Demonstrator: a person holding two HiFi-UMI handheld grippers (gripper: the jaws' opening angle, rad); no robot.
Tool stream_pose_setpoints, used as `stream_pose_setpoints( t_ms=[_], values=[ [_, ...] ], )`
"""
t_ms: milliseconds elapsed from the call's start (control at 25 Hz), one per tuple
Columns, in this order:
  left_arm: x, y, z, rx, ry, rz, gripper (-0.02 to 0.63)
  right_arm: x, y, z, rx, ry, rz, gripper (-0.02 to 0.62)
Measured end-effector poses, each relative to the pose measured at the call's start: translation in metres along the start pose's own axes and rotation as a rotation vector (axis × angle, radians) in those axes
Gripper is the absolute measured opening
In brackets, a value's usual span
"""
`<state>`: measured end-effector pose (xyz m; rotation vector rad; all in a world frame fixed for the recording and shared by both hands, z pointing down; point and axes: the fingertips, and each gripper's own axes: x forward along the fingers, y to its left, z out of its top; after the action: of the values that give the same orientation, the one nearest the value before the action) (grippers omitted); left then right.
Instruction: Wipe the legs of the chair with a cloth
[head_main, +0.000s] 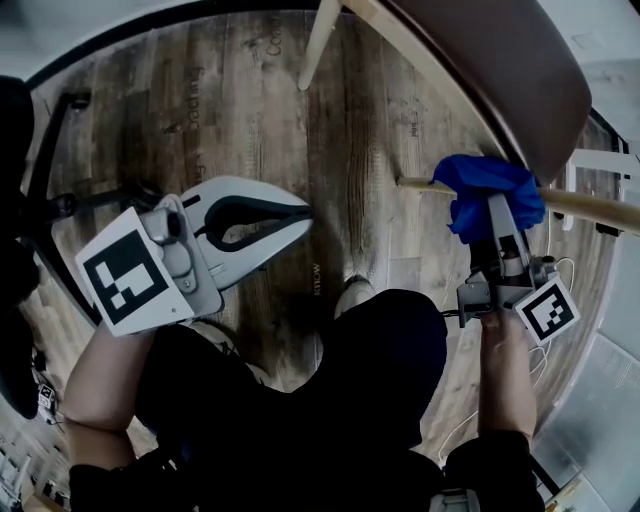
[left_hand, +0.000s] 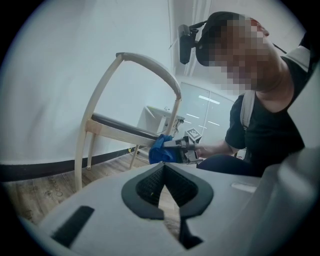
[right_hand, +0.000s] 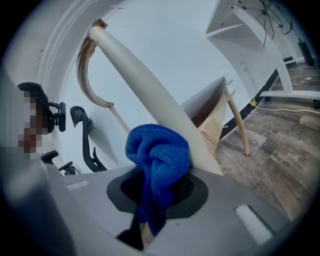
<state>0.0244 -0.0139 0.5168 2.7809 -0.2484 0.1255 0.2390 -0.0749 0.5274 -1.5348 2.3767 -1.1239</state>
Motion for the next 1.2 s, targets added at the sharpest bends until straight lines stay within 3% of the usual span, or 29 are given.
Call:
stream_pose_setpoints(
  t_ms=[480,840,1200],
  values=[
    [-0.002,0.000,0.006,0.015,-0.008,0.011,0.002,0.117,0.060,0.005,0.021,0.015,0.247,0.077],
    [-0.003,0.002,0.006,-0.011,-0.015,0.037,0.002,0.212,0.093,-0.005,0.071,-0.015,0.363,0.078],
    [-0.005,0.006,0.000,-0.042,-0.015,0.067,0.002,0.263,0.071,-0.026,0.040,-0.036,0.294,0.078]
  ],
)
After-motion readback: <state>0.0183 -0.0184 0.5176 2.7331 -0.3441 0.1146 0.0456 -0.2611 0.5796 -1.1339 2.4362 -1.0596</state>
